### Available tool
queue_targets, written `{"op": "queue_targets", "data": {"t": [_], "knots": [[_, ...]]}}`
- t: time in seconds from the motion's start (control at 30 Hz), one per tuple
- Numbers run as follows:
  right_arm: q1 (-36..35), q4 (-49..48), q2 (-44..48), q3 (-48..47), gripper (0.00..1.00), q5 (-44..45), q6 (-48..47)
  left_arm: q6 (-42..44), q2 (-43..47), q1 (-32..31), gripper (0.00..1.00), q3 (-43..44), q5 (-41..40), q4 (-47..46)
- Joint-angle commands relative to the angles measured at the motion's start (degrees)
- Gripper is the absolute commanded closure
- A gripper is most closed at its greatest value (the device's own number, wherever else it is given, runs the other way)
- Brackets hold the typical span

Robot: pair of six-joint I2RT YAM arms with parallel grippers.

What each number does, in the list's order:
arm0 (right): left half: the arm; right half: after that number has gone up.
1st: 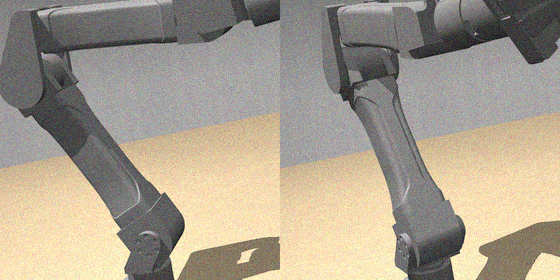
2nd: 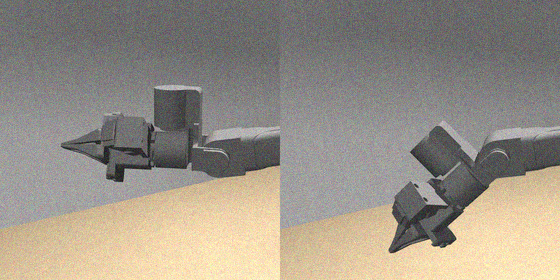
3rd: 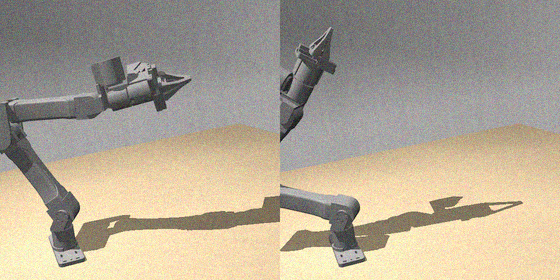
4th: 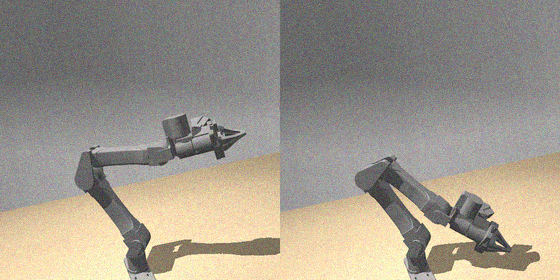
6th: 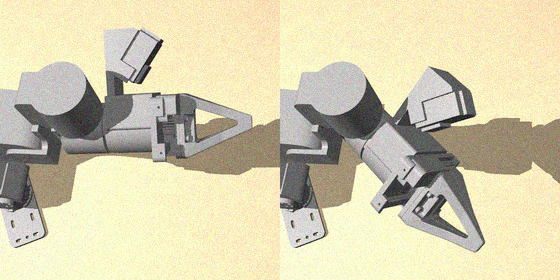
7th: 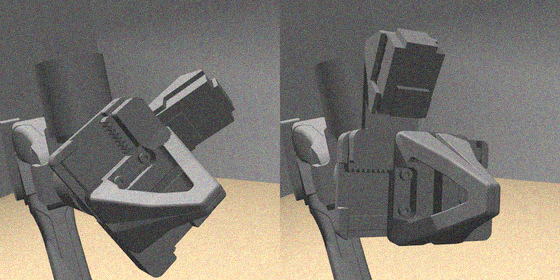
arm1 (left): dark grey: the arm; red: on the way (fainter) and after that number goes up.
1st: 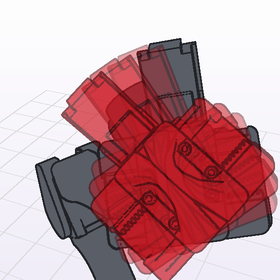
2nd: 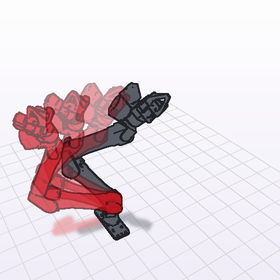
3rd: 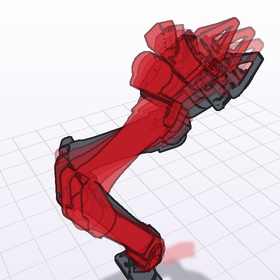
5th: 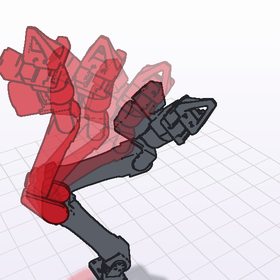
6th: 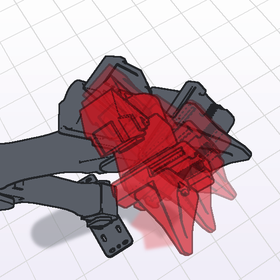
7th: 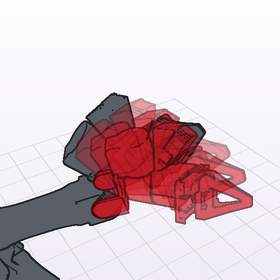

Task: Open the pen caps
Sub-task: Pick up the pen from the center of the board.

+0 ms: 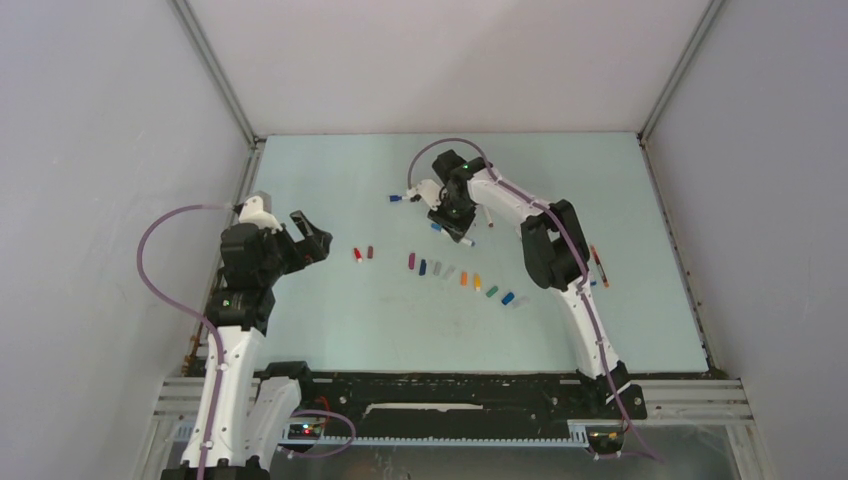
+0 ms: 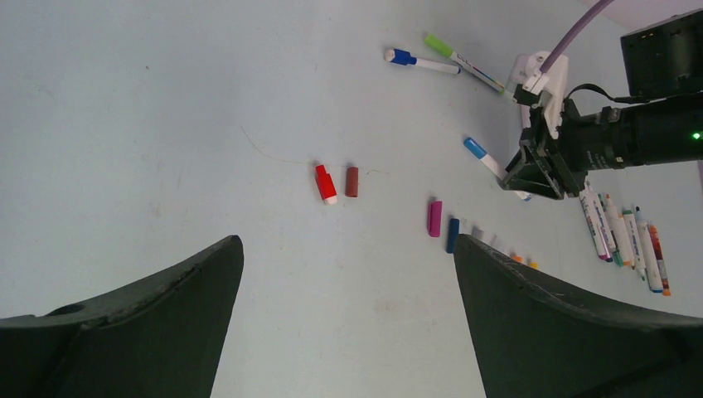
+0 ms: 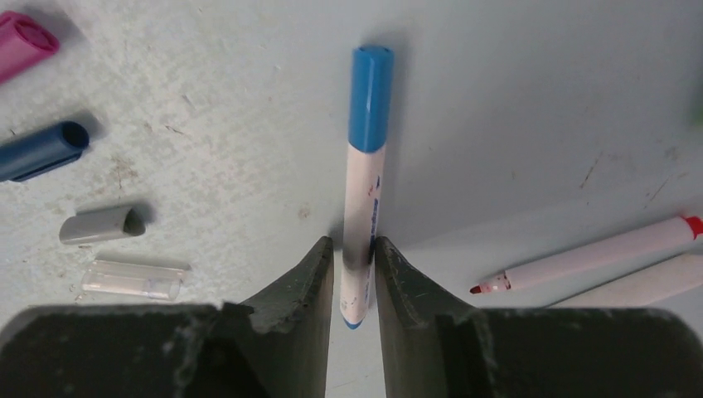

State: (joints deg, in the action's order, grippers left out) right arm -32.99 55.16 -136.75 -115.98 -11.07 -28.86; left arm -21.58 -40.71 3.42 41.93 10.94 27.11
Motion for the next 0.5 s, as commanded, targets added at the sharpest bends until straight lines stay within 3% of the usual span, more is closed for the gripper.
{"op": "queue_targets", "data": {"t": [0.0,0.23,0.3,0.4,0.47], "knots": [[-1.4,4.4,-3.8,-5.7,0.71,1.5,-1.8,-0.4,0.6,0.6,0.00,0.7,0.9,-2.0],[-1.5,7.0,-7.0,-9.1,0.73,1.9,-2.7,-0.4,0.5,0.7,0.00,0.7,1.2,-2.1],[-1.4,7.8,-7.7,-9.8,0.79,1.7,-2.8,-0.4,0.4,0.7,0.00,0.7,1.6,-2.3],[-1.4,8.1,-7.5,-9.8,0.98,1.8,-2.5,-0.8,-0.1,0.8,0.00,0.2,5.7,-3.9],[-1.2,7.6,-6.7,-9.9,1.00,1.5,-1.9,-1.5,-1.5,1.2,0.00,-0.3,11.3,-5.8]]}}
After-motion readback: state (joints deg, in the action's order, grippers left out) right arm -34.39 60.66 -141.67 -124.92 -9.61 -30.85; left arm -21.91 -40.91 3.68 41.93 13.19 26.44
